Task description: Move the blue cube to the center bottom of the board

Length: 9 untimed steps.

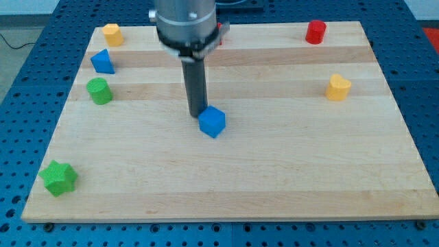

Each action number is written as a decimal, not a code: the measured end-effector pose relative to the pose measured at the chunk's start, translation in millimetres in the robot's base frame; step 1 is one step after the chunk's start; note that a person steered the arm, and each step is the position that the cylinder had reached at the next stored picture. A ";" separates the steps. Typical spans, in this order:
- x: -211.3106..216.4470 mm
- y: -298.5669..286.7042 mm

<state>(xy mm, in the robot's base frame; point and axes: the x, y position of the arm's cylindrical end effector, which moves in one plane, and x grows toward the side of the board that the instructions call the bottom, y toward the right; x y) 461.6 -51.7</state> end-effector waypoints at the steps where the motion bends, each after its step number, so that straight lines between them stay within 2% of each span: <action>1: 17.2 1.2; 4: -4.7 11.9; 5: 5.6 38.9; 6: 34.6 60.7; 9: 60.5 65.6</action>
